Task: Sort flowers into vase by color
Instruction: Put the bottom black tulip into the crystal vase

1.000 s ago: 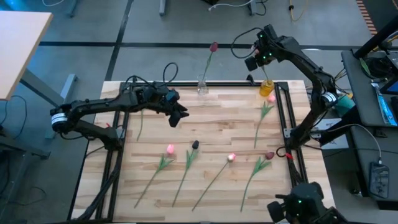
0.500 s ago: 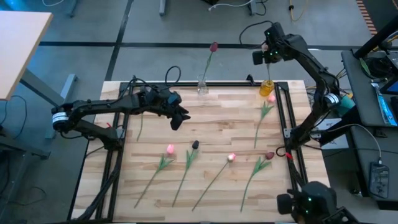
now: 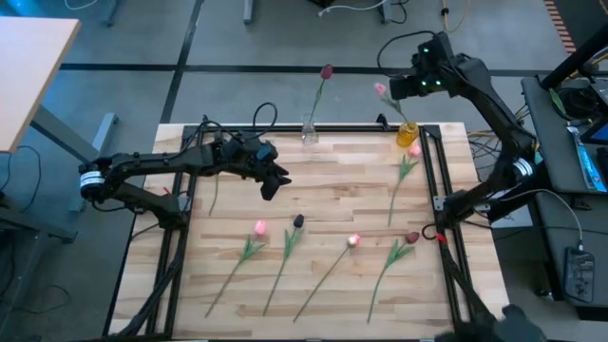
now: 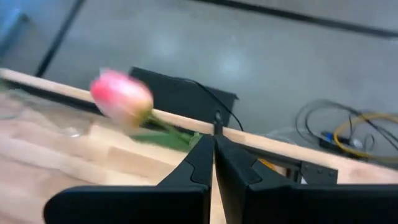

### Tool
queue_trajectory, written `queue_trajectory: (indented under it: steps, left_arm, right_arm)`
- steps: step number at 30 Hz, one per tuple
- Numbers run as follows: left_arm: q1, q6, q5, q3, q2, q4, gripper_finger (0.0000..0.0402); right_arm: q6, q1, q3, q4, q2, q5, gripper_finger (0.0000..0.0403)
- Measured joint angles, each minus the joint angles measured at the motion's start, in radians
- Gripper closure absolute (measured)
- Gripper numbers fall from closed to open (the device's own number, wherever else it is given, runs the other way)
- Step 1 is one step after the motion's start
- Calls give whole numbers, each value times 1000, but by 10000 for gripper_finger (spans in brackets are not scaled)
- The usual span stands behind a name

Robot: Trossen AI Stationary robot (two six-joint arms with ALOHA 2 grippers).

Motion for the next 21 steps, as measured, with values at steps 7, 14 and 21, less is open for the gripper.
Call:
queue_trajectory:
  steps: [7,14,21]
  left_arm:
    - [-24,-60,-1,0,0,-1,249]
    - [-133,-129,-142,0,5,-62,252]
    - [-269,-344,-189,1,82,-90,293]
  right_arm:
    - [-76,111,-5,4,-139,-62,394]
    - [-112,244,-154,112,-286,-66,394]
    - [-112,376,-398,278,-431,-77,394]
